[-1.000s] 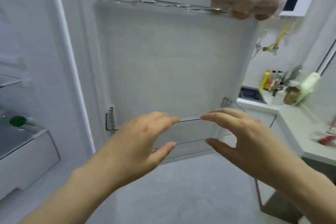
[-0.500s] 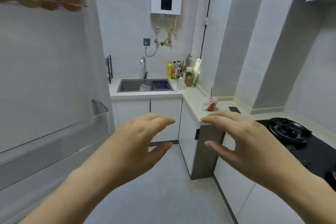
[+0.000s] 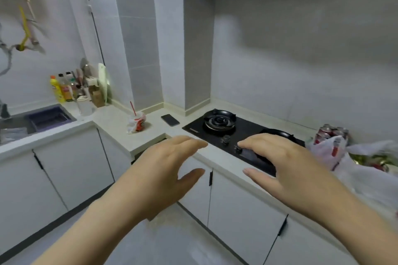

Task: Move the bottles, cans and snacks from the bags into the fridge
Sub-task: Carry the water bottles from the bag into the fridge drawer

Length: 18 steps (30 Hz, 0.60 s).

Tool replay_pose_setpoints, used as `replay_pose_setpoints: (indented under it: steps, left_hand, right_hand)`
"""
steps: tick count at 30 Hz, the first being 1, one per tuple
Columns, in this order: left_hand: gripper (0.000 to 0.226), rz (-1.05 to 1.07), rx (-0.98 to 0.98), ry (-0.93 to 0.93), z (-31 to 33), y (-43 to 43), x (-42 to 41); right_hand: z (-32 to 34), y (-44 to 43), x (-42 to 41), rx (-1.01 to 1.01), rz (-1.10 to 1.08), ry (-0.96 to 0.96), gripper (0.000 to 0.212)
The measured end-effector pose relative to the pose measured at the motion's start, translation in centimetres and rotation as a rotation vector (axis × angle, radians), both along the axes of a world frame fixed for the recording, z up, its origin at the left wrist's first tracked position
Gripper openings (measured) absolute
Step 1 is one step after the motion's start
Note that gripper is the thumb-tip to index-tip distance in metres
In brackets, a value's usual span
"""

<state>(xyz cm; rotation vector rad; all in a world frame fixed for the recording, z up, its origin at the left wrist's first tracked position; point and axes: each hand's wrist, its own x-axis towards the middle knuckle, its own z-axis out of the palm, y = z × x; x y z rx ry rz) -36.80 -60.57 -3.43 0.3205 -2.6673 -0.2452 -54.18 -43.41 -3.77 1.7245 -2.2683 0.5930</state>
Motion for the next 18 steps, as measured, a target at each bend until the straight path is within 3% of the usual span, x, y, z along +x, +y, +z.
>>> replay_pose_setpoints:
  steps: [10, 18]
  left_hand:
    - [0.048, -0.46, 0.093, -0.046, -3.0, 0.3, -12.2]
    - [0.046, -0.673, 0.141, -0.092, -5.2, 6.1, -22.0]
  right_hand:
    - [-2.4, 6.7, -2.4, 0.098, -0.51, -0.083, 0.044]
    - [-4.0, 14.1, -6.7, 0.063, -0.8, -0.176, 0.041]
